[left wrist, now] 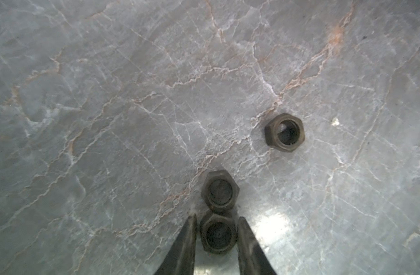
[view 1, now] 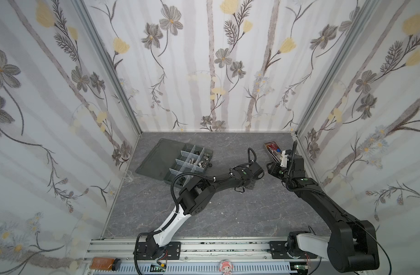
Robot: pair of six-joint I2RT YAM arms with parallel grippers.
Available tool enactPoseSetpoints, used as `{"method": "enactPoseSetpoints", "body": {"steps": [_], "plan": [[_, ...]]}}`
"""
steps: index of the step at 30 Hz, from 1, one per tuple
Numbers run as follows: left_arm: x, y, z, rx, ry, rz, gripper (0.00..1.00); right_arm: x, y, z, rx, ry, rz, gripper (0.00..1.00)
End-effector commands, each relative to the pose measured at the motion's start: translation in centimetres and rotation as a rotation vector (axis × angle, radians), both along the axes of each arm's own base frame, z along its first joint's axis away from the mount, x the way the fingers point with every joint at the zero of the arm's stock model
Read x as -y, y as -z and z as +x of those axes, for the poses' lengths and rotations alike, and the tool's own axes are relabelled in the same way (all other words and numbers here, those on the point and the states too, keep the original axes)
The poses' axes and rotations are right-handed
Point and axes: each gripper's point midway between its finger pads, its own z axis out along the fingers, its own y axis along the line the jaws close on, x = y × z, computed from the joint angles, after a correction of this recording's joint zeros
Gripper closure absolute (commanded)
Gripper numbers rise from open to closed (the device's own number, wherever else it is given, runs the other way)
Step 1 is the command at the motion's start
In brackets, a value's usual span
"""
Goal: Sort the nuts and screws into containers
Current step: 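Lower the left gripper around a black hex nut and close on it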
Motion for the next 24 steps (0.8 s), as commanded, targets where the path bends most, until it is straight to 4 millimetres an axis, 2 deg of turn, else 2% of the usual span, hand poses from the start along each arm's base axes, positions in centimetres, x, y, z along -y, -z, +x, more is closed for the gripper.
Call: {"method": "enactPoseSetpoints", "body": {"steps": [1, 8, 12, 24], "plan": [[-0.9, 0.1, -0.3, -0.008, 0.004, 0.039, 0.71, -0.1, -0.1, 0.0, 0.007, -0.011, -0.003, 0.53], [-0.5, -0.1, -0.1, -0.004, 0.009, 0.031, 0.77, 0.0, -0.4, -0.1, 0.012, -0.012, -0.005, 0.53], [-0.7, -1.0, 0.1, 0.013, 0.002, 0.028, 0.80, 0.0, -0.5, -0.1, 0.009, -0.016, -0.010, 0.53], [-2.8, -9.2, 0.7, 0.101, -0.033, -0.070, 0.81, -0.6, -0.1, -0.9, -0.014, -0.058, -0.004, 0.52]]}}
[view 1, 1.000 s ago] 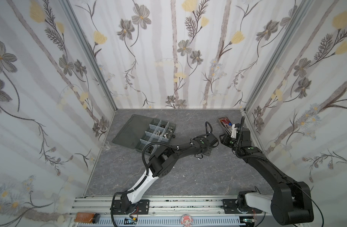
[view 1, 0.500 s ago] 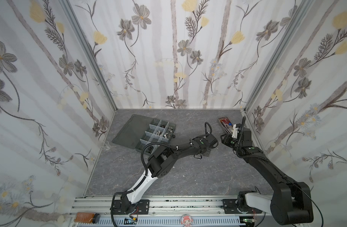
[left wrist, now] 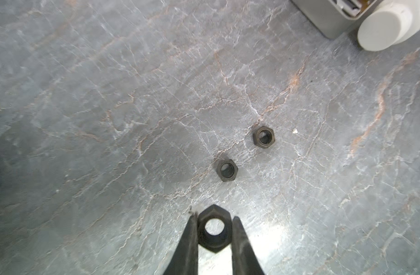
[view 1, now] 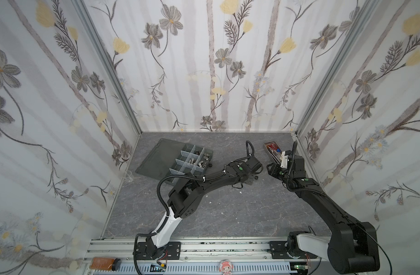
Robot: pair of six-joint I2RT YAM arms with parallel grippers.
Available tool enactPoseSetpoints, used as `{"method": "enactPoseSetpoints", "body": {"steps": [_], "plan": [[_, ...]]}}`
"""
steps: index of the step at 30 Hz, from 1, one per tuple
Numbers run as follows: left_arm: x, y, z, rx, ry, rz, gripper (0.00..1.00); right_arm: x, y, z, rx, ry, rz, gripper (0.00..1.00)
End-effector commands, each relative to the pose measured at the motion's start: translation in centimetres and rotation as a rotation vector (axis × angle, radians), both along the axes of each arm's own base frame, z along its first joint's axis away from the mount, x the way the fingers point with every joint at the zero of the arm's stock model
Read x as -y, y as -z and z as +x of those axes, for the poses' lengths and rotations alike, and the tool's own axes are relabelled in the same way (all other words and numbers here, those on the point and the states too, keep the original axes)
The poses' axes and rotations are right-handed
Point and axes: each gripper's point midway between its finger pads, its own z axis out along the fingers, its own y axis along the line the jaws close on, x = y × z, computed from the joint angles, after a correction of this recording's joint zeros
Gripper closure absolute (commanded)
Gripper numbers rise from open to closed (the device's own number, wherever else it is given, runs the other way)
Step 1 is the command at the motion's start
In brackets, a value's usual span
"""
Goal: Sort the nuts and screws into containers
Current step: 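Lower the left gripper around a black hex nut and close on it, then drop the nut into the box with the left gripper while the right gripper approaches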
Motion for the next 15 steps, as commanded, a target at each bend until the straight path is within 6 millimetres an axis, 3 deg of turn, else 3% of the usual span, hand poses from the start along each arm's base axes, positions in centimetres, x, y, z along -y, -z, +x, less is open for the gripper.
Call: {"method": "enactPoseSetpoints", "body": {"steps": [1, 7, 15], "plan": [[-1.1, -2.3, 0.4, 0.034, -0.026, -0.023, 0.81, -0.5, -0.3, -0.3, 0.005, -0.034, 0.004, 0.52], [-4.3, -5.7, 0.4, 0.066, -0.072, -0.063, 0.81, -1.0, -0.1, -1.1, 0.001, -0.057, -0.001, 0.52], [-11.5, -7.4, -0.6, 0.083, -0.177, -0.073, 0.81, -3.0, 0.5, -1.7, -0.014, -0.117, -0.026, 0.52]]}}
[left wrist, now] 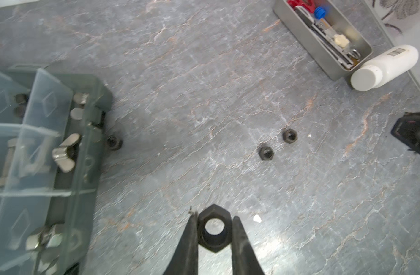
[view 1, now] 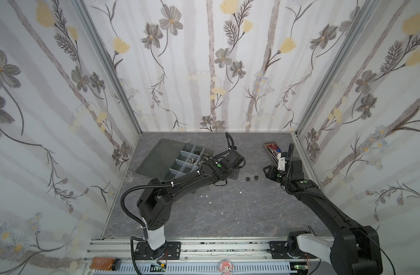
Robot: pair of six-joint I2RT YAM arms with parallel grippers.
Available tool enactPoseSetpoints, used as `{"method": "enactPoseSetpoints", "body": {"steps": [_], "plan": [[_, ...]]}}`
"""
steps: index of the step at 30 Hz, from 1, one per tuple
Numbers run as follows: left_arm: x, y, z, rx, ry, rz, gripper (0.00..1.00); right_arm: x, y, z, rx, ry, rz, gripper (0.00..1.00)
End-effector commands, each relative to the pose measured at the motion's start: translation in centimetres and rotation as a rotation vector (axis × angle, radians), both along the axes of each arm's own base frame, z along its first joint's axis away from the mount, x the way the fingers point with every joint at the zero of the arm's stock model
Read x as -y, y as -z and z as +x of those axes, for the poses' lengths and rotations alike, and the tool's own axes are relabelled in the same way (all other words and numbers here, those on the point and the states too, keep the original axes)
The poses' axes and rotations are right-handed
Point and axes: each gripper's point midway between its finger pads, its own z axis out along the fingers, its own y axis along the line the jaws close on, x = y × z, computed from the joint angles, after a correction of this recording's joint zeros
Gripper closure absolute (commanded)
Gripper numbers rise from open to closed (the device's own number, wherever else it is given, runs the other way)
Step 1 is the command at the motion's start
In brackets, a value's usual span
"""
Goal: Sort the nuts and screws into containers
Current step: 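Drop the nut into the box with the left gripper while the right gripper approaches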
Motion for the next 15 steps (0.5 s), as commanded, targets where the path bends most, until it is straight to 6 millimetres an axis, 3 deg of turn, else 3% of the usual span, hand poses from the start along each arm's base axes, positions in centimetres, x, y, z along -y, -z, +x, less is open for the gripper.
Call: {"method": "enactPoseSetpoints", "body": {"steps": [1, 14, 15], "plan": [[-3.0, -0.7, 0.0, 0.018, -0.076, -0.019, 0.81, -0.8, 0.3, -0.1, -0.006, -0.033, -0.021, 0.52], [-19.4, 1.8, -2.6, -0.001, -0.438, 0.010, 0.80, -4.5, 1.8, 0.3, -0.039, -0.125, -0.058, 0.52], [-20.6, 2.5, -2.5, -0.006, -0.474, 0.023, 0.80, -4.8, 1.1, 0.9, -0.024, -0.129, -0.057, 0.52]]}}
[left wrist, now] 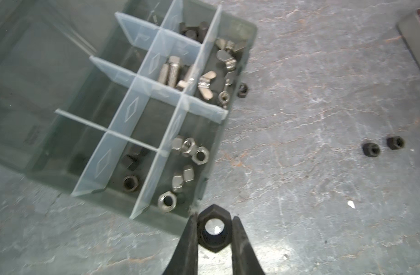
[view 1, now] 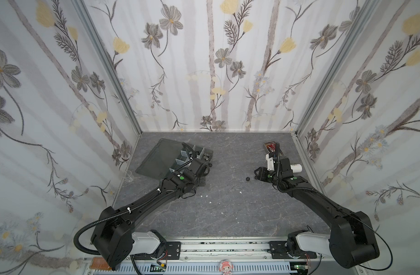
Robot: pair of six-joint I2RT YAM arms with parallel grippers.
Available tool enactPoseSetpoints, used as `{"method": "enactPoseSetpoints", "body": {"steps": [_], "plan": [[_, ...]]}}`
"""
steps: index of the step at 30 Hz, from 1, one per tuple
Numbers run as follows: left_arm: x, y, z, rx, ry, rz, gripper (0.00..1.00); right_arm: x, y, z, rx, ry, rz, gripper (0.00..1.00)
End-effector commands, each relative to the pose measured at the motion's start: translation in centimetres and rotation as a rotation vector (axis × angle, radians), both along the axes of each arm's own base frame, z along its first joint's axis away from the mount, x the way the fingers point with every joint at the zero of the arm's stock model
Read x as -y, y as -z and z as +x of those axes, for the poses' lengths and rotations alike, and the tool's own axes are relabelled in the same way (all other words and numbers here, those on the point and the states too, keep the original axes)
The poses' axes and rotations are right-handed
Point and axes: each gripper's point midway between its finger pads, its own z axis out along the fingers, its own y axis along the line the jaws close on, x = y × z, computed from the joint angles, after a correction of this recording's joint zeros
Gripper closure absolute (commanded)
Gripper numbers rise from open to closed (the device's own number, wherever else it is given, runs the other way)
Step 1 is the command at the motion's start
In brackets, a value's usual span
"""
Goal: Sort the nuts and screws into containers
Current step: 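Drop the nut into the box with the left gripper while the right gripper approaches, then lower the right gripper around a black hex nut and close on it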
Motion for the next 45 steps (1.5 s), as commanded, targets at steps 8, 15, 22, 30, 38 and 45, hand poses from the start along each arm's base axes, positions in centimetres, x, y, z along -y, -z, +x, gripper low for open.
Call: {"method": "enactPoseSetpoints", "body": {"steps": [8, 15, 22, 30, 38, 45], "plan": [[-7.2, 2.6, 1.0, -0.013, -0.230, -0.045, 0.80, -2.1, -0.8, 1.2, 0.025, -0.058, -0.023, 0.52], [-8.1, 4.6, 2.2, -0.064, -0.263, -0.055, 0.80, -2.2, 0.1, 0.8, 0.013, -0.065, -0.034, 0.52], [-8.5, 5.9, 3.4, -0.085, -0.298, -0.040, 0.78, -3.0, 1.1, 0.6, 0.000, -0.095, -0.026, 0.52], [-8.4, 7.4, 3.5, -0.114, -0.303, -0.033, 0.62, -5.4, 0.3, 1.0, 0.028, -0.168, -0.005, 0.52], [-8.5, 4.9, 3.7, -0.073, -0.296, -0.050, 0.35, -6.0, 1.4, 2.2, 0.001, -0.163, -0.092, 0.51], [-7.9, -0.3, 3.0, 0.020, -0.227, -0.113, 0.16, -4.2, 4.3, 2.9, -0.073, -0.081, -0.204, 0.52]]}}
